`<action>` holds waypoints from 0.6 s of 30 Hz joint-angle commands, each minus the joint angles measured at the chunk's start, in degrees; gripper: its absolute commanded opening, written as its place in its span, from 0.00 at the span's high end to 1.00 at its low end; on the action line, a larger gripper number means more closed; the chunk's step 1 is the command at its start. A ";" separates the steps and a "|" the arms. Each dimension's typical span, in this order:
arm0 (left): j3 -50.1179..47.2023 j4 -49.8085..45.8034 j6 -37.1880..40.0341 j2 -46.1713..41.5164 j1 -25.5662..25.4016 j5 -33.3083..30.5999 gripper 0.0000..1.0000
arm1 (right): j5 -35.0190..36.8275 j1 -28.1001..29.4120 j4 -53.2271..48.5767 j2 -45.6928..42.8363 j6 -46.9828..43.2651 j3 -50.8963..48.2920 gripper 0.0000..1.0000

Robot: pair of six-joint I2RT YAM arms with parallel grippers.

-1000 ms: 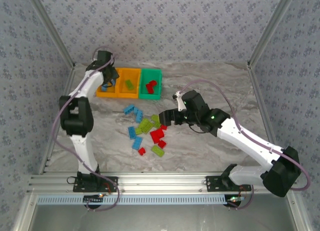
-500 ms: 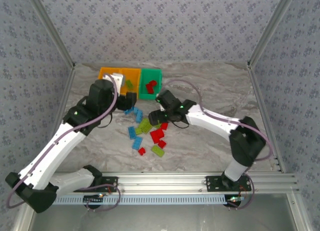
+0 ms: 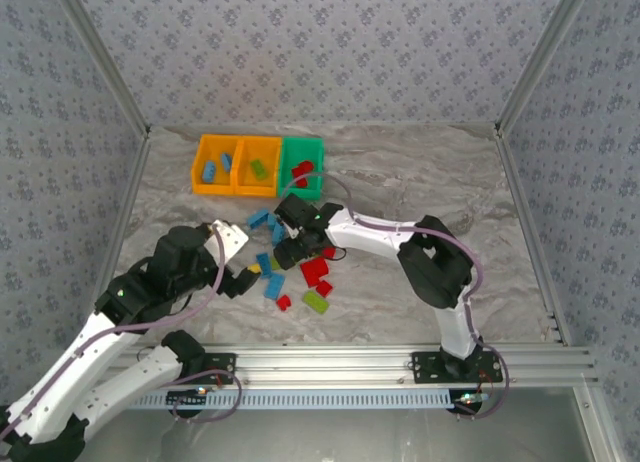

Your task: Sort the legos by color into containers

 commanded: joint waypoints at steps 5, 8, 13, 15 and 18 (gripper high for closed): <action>-0.03 1.76 4.50 -0.30 0.03 3.42 0.01 | -0.11 0.94 -5.86 4.93 -5.64 5.58 0.17; -0.03 2.10 4.46 -0.23 0.11 3.09 0.01 | 0.59 1.23 -6.61 5.77 -6.49 6.06 0.18; -0.03 2.47 4.14 -0.28 0.61 2.21 0.01 | 2.56 1.76 -9.12 7.94 -8.23 8.07 0.29; -0.12 2.37 3.92 -0.28 0.73 2.03 0.01 | 3.22 1.77 -9.85 8.75 -8.49 8.82 0.33; -0.29 2.23 3.70 -0.28 0.80 1.66 0.01 | 4.77 1.94 -10.85 9.43 -8.67 9.69 0.33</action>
